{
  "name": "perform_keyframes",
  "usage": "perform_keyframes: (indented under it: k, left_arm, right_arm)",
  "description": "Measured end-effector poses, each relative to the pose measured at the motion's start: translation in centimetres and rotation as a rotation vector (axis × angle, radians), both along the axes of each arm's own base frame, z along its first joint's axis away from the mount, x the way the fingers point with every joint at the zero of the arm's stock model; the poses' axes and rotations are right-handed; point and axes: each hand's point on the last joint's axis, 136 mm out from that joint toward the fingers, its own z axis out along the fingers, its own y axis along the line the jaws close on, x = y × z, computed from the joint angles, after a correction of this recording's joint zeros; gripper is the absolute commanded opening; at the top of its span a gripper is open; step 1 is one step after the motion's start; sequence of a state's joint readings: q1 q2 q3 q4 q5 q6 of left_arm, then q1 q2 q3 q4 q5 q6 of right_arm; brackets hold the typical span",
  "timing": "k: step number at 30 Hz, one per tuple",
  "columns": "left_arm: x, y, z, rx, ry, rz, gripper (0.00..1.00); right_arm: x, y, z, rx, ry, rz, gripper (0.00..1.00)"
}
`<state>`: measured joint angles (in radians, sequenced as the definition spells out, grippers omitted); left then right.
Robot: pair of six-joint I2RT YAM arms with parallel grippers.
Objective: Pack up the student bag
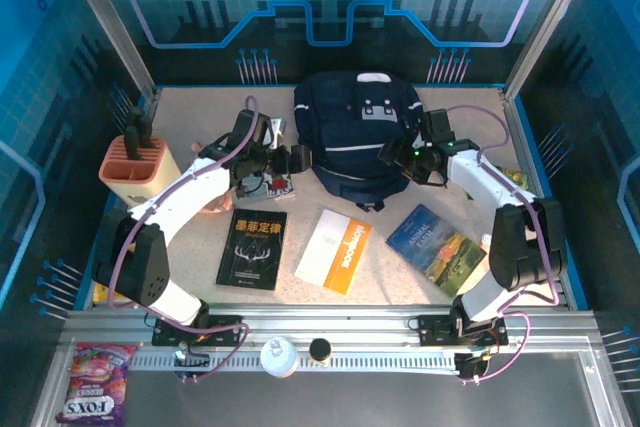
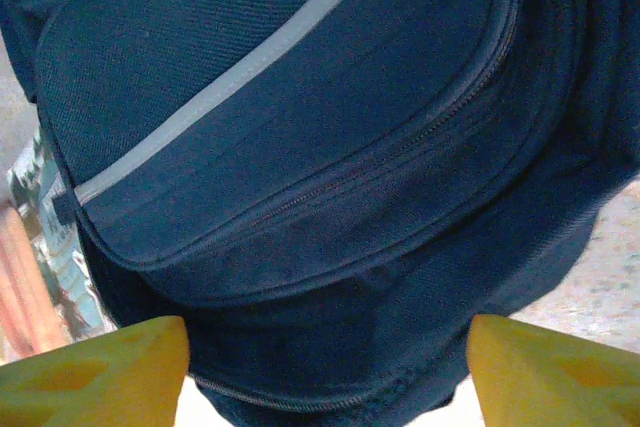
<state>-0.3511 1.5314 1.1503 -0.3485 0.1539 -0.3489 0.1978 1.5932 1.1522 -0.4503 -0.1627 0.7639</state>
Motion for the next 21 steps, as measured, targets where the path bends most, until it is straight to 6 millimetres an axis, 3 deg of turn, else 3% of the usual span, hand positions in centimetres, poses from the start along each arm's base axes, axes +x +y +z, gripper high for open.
perform_keyframes:
  k: [5,9,16,21]
  left_arm:
    - [-0.9,0.1,0.3,-0.045,-0.012,0.019,0.99]
    - [-1.8,0.0,-0.2,-0.074,0.004,0.018,0.99]
    - [-4.6,-0.2,-3.5,-0.088,0.109,0.01,0.99]
    - [-6.9,-1.7,-5.4,-0.096,0.184,-0.021,0.92]
  right_arm:
    - [-3.1,-1.4,3.2,-0.138,-0.075,0.086,0.79]
    - [-7.2,1.2,4.1,-0.171,-0.108,0.2,0.75]
    - [-14.0,7.0,-2.3,-0.199,0.041,0.41,0.63]
    - [-15.0,9.7,-5.6,-0.216,0.1,0.481,0.55]
